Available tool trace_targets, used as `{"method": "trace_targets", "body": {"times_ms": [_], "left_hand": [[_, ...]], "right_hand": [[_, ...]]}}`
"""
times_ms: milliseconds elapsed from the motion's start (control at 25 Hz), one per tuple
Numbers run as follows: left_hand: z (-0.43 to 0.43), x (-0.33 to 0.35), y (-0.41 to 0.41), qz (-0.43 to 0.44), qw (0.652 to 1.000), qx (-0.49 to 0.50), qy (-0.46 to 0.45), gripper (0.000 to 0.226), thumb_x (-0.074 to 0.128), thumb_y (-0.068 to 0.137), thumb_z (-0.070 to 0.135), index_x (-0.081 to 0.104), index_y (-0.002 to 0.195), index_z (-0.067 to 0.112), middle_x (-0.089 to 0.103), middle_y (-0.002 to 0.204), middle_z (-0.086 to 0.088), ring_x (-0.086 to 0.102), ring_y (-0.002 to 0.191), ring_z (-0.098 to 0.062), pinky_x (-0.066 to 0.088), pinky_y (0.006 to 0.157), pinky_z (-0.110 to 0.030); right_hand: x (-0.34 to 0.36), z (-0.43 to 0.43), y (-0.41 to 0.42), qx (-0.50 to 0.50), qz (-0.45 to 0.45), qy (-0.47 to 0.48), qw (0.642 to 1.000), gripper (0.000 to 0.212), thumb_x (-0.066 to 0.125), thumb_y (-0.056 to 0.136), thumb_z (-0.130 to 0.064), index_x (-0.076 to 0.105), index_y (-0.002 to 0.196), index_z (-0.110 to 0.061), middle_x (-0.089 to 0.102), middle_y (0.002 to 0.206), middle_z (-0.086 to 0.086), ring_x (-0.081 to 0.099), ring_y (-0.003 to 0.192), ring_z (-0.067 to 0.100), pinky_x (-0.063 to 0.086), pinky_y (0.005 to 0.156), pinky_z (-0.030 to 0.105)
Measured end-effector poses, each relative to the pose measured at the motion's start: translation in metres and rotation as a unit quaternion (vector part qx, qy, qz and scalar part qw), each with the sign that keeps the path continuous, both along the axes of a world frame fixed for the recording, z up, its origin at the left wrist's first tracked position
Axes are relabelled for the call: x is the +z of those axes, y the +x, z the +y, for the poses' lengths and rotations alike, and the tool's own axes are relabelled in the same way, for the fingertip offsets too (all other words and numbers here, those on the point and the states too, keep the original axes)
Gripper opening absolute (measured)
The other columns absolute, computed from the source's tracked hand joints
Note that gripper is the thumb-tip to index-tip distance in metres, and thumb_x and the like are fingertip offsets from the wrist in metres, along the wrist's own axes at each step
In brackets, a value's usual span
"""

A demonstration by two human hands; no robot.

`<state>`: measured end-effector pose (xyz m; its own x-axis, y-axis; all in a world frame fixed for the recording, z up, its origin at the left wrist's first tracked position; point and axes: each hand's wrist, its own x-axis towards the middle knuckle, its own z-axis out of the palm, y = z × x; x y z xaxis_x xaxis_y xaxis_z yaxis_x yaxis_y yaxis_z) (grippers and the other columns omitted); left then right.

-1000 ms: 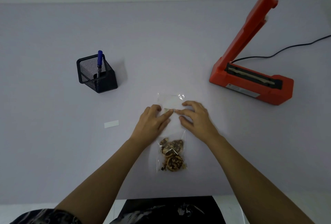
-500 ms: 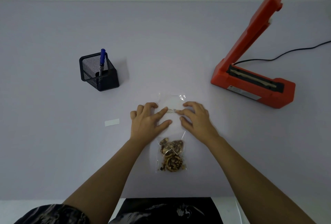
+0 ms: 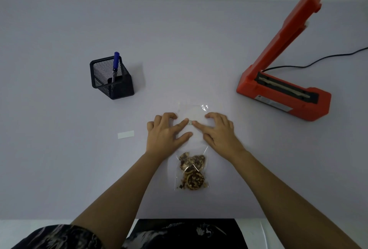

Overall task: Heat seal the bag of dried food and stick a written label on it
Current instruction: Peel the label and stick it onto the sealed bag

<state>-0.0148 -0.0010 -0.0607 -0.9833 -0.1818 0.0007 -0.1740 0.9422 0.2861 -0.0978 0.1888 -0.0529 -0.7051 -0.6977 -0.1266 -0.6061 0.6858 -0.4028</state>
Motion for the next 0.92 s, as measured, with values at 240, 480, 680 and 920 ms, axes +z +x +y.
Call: {"method": "trace_targets", "body": {"times_ms": [240, 480, 680, 920], "left_hand": [[0.001, 0.000, 0.000, 0.005, 1.000, -0.002, -0.006, 0.051, 0.043, 0.078, 0.066, 0.065, 0.114, 0.037, 0.058, 0.112, -0.002, 0.053, 0.096, -0.027, 0.039, 0.075, -0.038], [0.001, 0.001, 0.000, 0.004, 1.000, 0.005, 0.005, 0.052, 0.044, 0.078, 0.066, 0.065, 0.115, 0.036, 0.058, 0.113, -0.003, 0.053, 0.097, -0.027, 0.038, 0.077, -0.038], [0.000, 0.013, -0.009, -0.076, 0.987, 0.060, 0.126, 0.047, 0.059, 0.076, 0.060, 0.060, 0.120, 0.042, 0.046, 0.118, 0.007, 0.040, 0.112, -0.017, 0.024, 0.088, -0.033], [-0.003, 0.043, -0.004, -0.012, 0.895, 0.217, 0.389, 0.045, 0.063, 0.088, 0.018, 0.052, 0.131, 0.020, 0.053, 0.115, 0.000, 0.051, 0.098, -0.011, 0.039, 0.088, -0.022]], "right_hand": [[-0.003, 0.000, 0.002, -0.036, -0.013, -0.056, 0.998, 0.038, 0.038, 0.087, -0.034, 0.058, 0.119, -0.028, 0.049, 0.127, 0.005, 0.036, 0.122, 0.020, 0.032, 0.096, 0.039], [-0.005, 0.001, 0.001, -0.036, -0.011, -0.062, 0.997, 0.042, 0.037, 0.089, -0.036, 0.053, 0.126, -0.024, 0.049, 0.128, 0.003, 0.037, 0.122, 0.020, 0.028, 0.098, 0.035], [-0.002, 0.002, -0.002, -0.069, -0.071, -0.100, 0.990, 0.043, 0.049, 0.085, -0.036, 0.050, 0.124, -0.018, 0.045, 0.131, 0.002, 0.039, 0.122, 0.016, 0.033, 0.101, 0.038], [0.024, -0.007, 0.013, -0.252, -0.139, -0.242, 0.927, 0.033, 0.054, 0.092, -0.020, 0.049, 0.124, -0.011, 0.039, 0.123, -0.001, 0.043, 0.116, 0.011, 0.036, 0.101, 0.025]]}}
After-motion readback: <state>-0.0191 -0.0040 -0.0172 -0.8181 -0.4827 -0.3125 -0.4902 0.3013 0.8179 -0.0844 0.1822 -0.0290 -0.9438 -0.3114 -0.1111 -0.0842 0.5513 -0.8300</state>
